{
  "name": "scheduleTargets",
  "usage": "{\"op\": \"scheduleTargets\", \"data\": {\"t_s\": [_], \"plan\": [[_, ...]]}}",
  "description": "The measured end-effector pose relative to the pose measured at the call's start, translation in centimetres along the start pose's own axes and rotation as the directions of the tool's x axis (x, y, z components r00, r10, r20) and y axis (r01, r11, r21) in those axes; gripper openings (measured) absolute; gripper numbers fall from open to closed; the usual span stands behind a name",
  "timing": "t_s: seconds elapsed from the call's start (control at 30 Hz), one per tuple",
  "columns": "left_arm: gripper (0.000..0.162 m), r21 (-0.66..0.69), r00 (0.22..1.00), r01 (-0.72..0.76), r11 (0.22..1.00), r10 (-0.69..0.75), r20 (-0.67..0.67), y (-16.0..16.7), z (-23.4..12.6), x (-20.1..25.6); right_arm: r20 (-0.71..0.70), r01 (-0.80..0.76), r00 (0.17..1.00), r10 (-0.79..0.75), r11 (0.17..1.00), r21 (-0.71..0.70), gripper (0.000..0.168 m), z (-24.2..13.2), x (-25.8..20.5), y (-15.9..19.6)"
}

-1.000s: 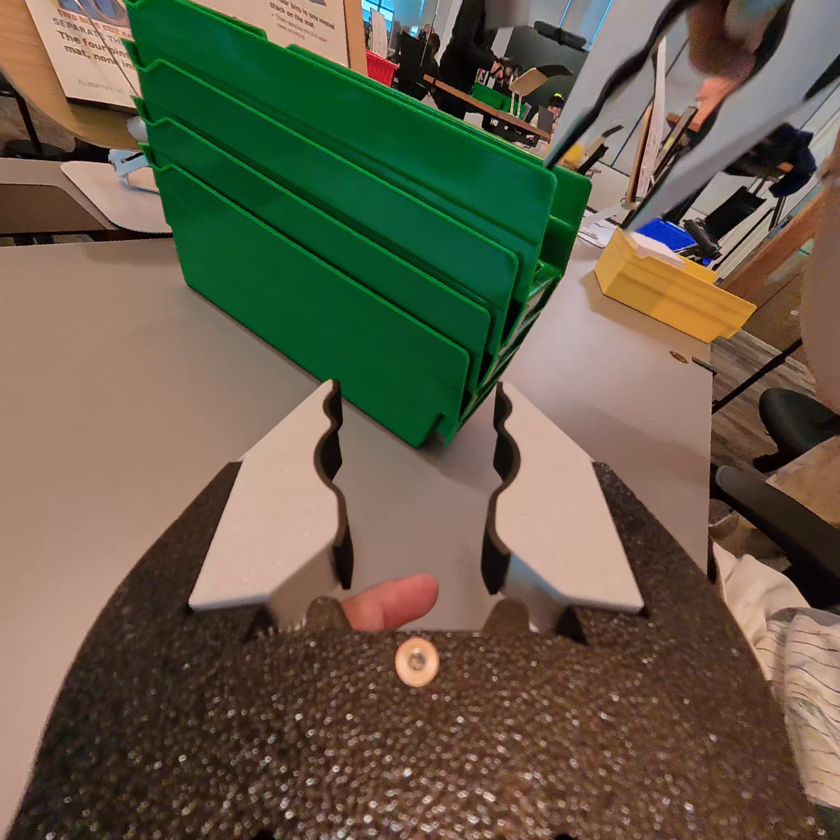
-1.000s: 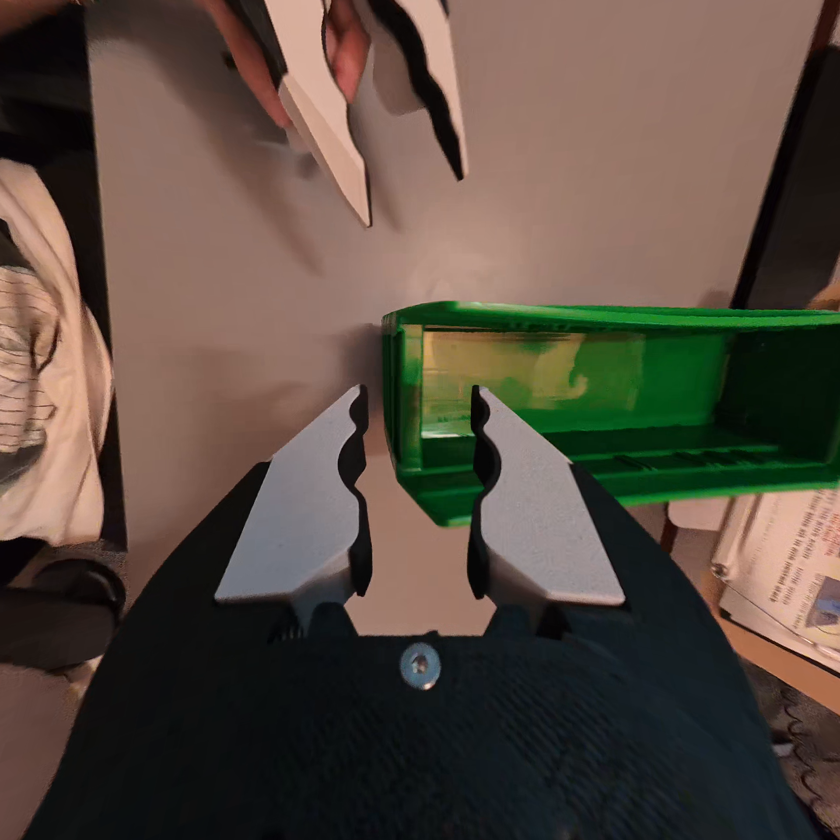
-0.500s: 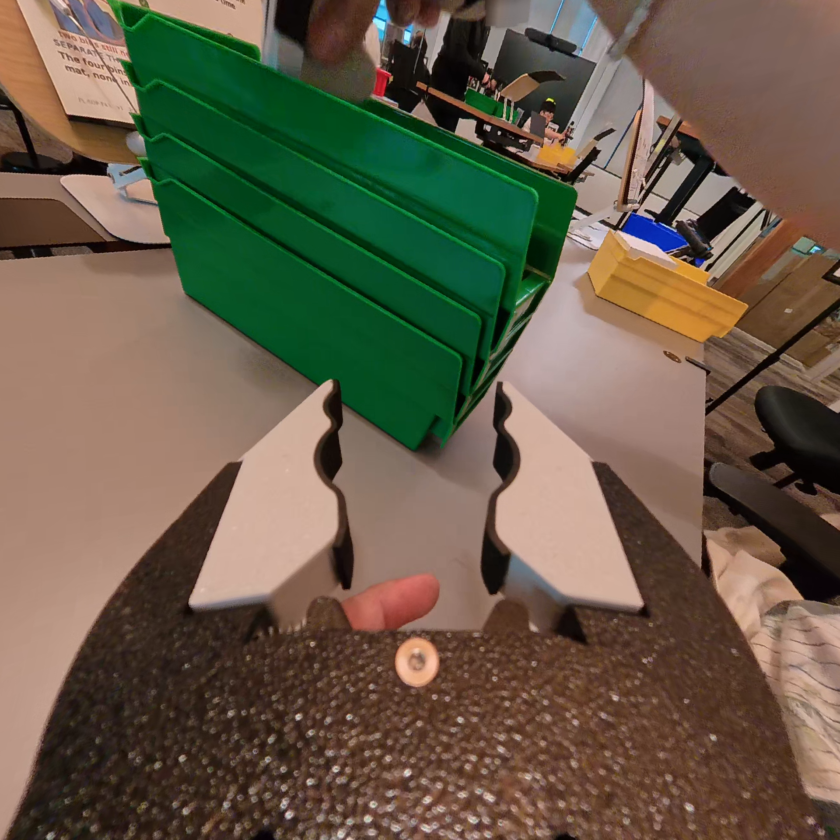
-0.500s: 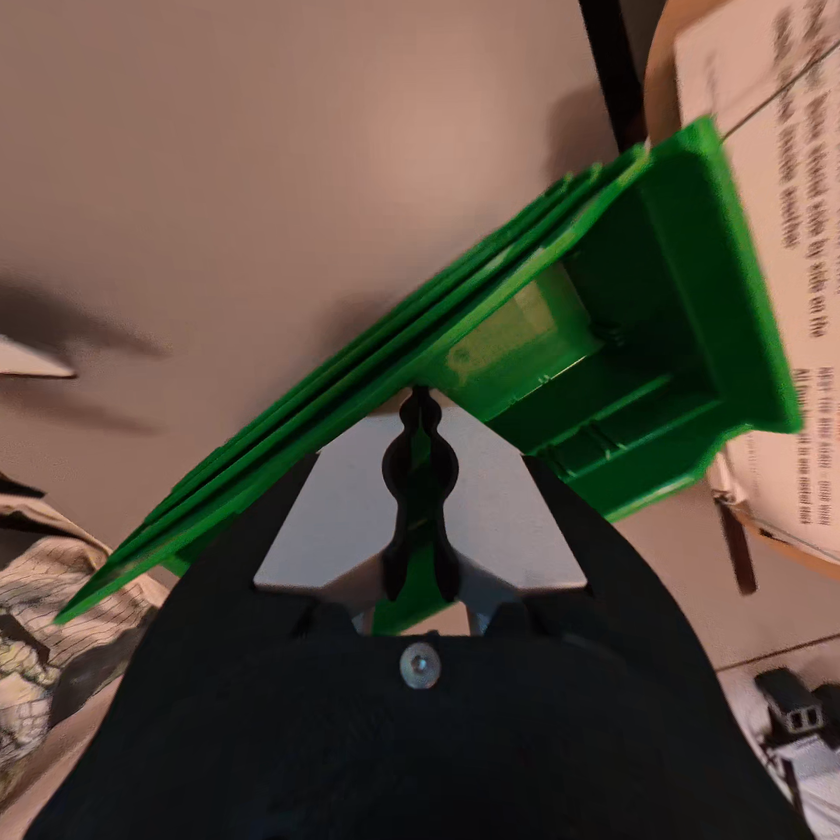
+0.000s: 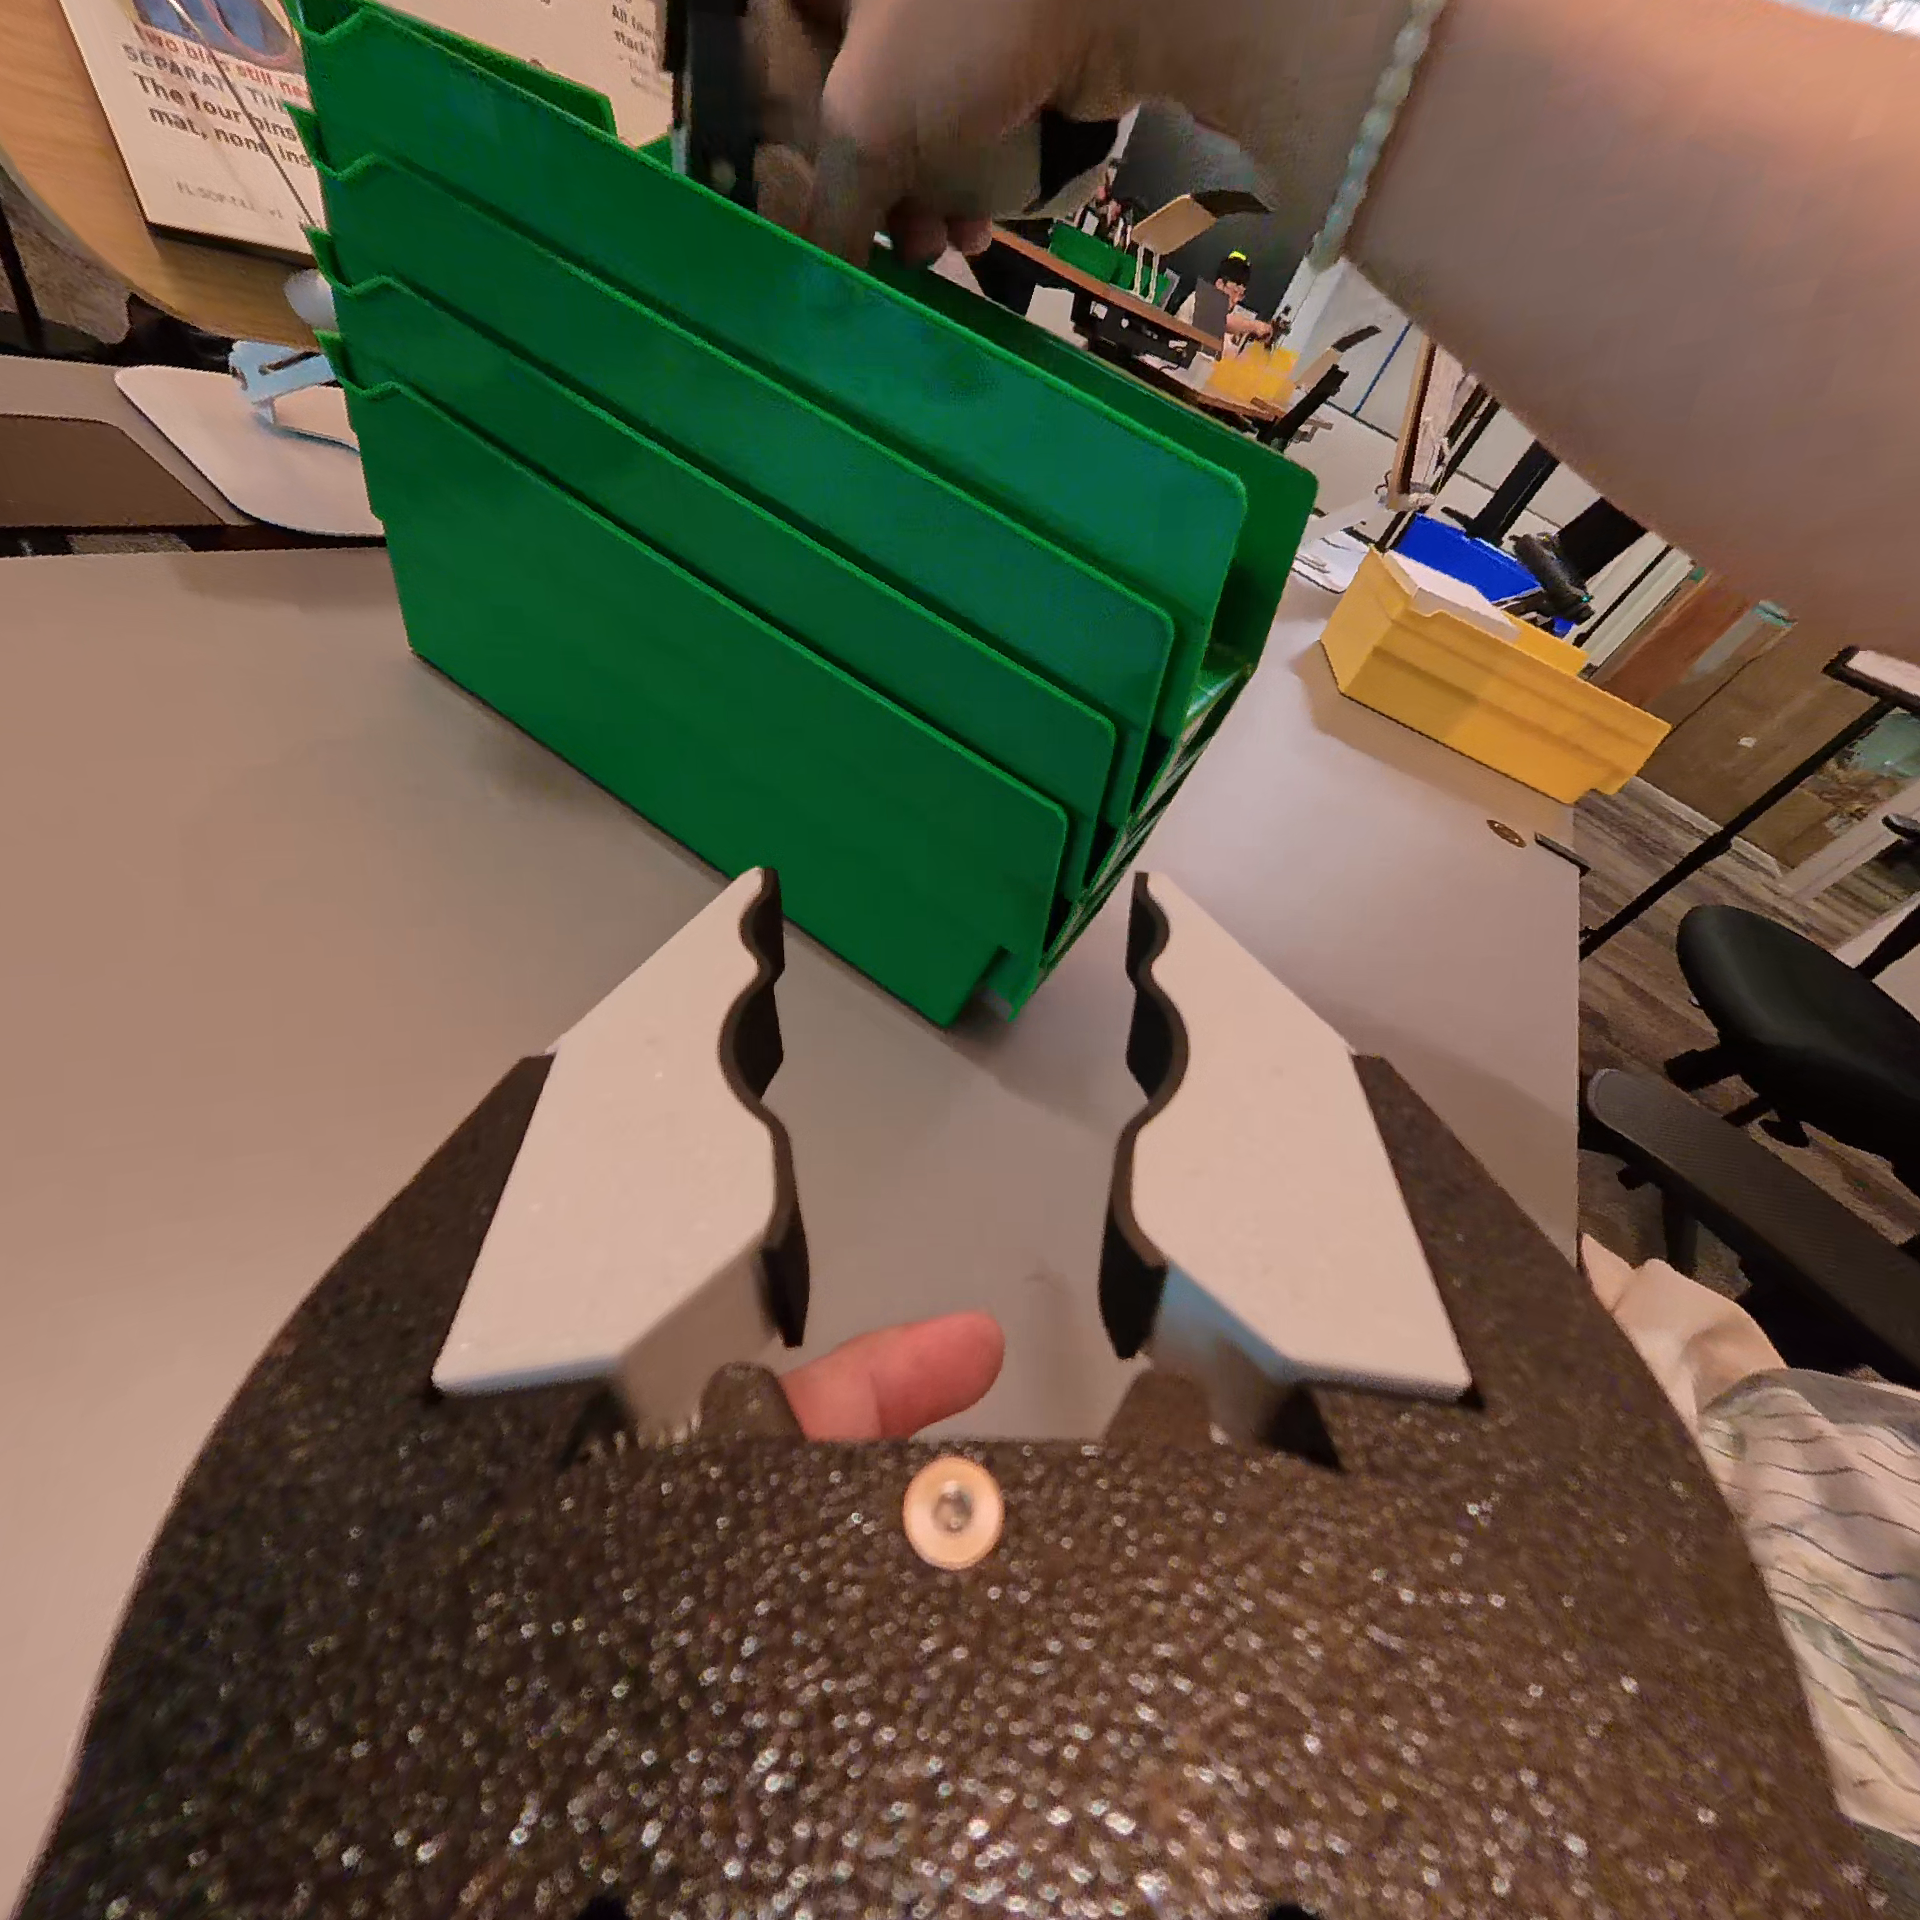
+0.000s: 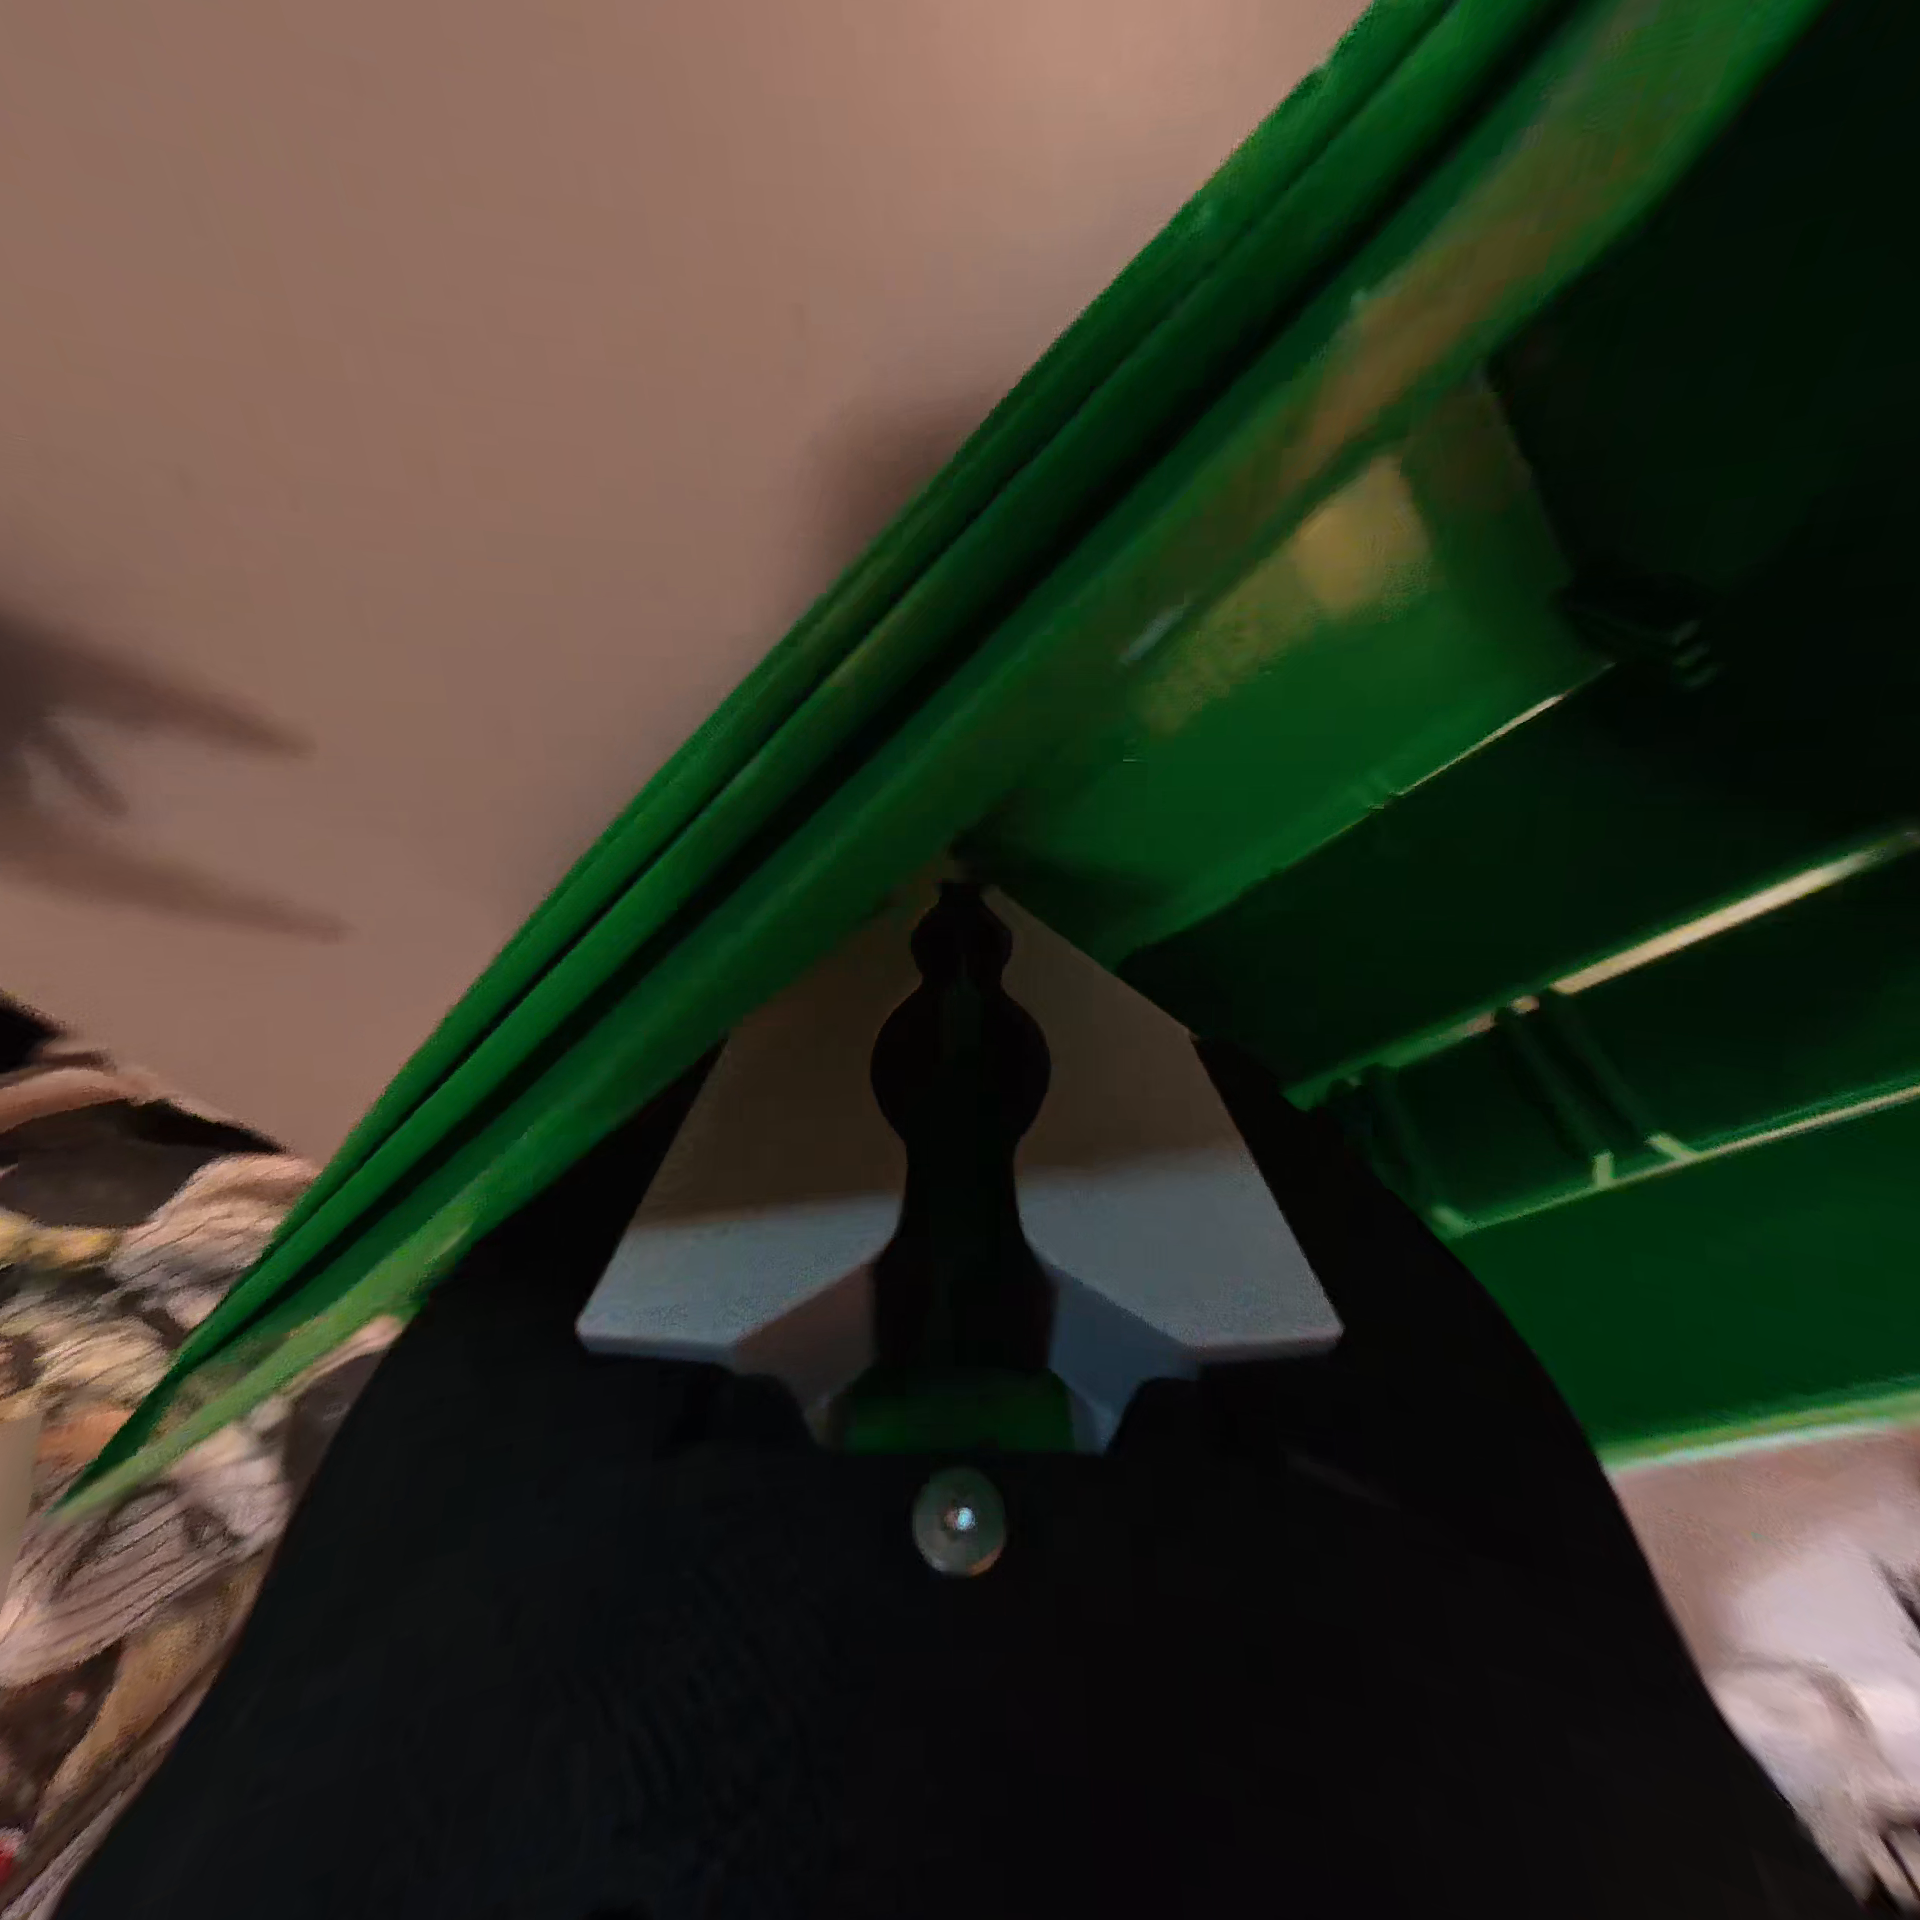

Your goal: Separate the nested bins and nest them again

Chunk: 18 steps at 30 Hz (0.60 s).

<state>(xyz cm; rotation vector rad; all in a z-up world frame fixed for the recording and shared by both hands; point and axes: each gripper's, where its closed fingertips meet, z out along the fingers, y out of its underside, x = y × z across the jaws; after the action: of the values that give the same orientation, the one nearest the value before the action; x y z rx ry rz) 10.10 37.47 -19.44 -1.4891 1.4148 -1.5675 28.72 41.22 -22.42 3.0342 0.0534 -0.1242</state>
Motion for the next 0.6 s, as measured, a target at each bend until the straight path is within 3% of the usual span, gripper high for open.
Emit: {"op": "scheduleTargets", "data": {"t_s": [0.03, 0.17, 0.23, 0.27, 0.33, 0.37, 0.4, 0.43, 0.47, 0.5, 0.53, 0.57, 0.6], "plan": [[0.065, 0.002, 1.0, -0.007, 1.0, 0.007, 0.006, -0.1, -0.1, 0.0, 0.065, -0.009, 0.998, 0.005, 0.999, 0.051, 0.015, -0.9, -0.8, -0.3], [0.065, 0.02, 0.999, -0.025, 0.999, 0.024, 0.033, -0.8, -0.8, -0.3, 0.201, -0.117, 0.978, 0.053, 0.94, 0.322, 0.046, -7.8, -1.7, -1.0], [0.066, 0.033, 0.999, -0.012, 0.999, 0.011, 0.034, -1.0, -0.9, -0.3, 0.183, -0.132, 0.982, 0.052, 0.879, 0.457, 0.084, -11.4, -1.1, -0.6], [0.066, 0.039, 0.999, -0.003, 0.999, 0.001, 0.032, -1.2, -0.9, -0.2, 0.182, -0.128, 0.983, 0.036, 0.842, 0.524, 0.095, -13.2, -1.2, -0.4], [0.066, 0.048, 1.0, 0.011, 0.999, -0.012, 0.026, -1.3, -0.5, 0.1, 0.059, -0.09, 0.996, 0.068, 0.741, 0.665, 0.102, -17.0, 0.4, 0.0], [0.067, 0.051, 1.0, 0.011, 0.999, -0.013, 0.029, -1.4, -0.2, 0.4, -0.114, -0.033, 0.981, 0.158, 0.711, 0.703, 0.106, -18.9, 2.8, 1.1], [0.07, 0.051, 0.999, 0.004, 0.999, -0.006, 0.036, -1.4, 0.2, 0.6, -0.334, 0.045, 0.902, 0.273, 0.711, 0.702, 0.107, -21.1, 5.7, 2.9], [0.073, 0.044, 0.999, -0.011, 0.999, 0.009, 0.039, -1.3, 0.6, 1.0, -0.54, 0.129, 0.754, 0.375, 0.721, 0.681, 0.105, -24.0, 8.0, 5.0], [0.075, 0.03, 0.999, -0.034, 0.999, 0.033, 0.038, -1.2, 1.0, 1.4, -0.668, 0.216, 0.581, 0.465, 0.703, 0.677, 0.09, -27.4, 9.2, 6.8], [0.077, 0.013, 0.997, -0.059, 0.998, 0.059, 0.04, -1.0, 1.3, 1.8, -0.698, 0.289, 0.465, 0.545, 0.652, 0.701, 0.092, -30.5, 9.1, 8.0], [0.078, -0.001, 0.995, -0.084, 0.997, 0.084, 0.05, -0.9, 1.5, 2.0, -0.674, 0.338, 0.42, 0.608, 0.584, 0.738, 0.093, -32.7, 8.4, 8.9], [0.08, -0.011, 0.992, -0.103, 0.995, 0.104, 0.066, -0.8, 1.6, 2.0, -0.633, 0.378, 0.415, 0.653, 0.509, 0.773, 0.094, -34.6, 7.7, 9.8], [0.082, -0.015, 0.99, -0.117, 0.993, 0.117, 0.082, -0.9, 1.7, 2.0, -0.592, 0.418, 0.435, 0.679, 0.43, 0.8, 0.107, -36.0, 7.1, 10.4]]}}
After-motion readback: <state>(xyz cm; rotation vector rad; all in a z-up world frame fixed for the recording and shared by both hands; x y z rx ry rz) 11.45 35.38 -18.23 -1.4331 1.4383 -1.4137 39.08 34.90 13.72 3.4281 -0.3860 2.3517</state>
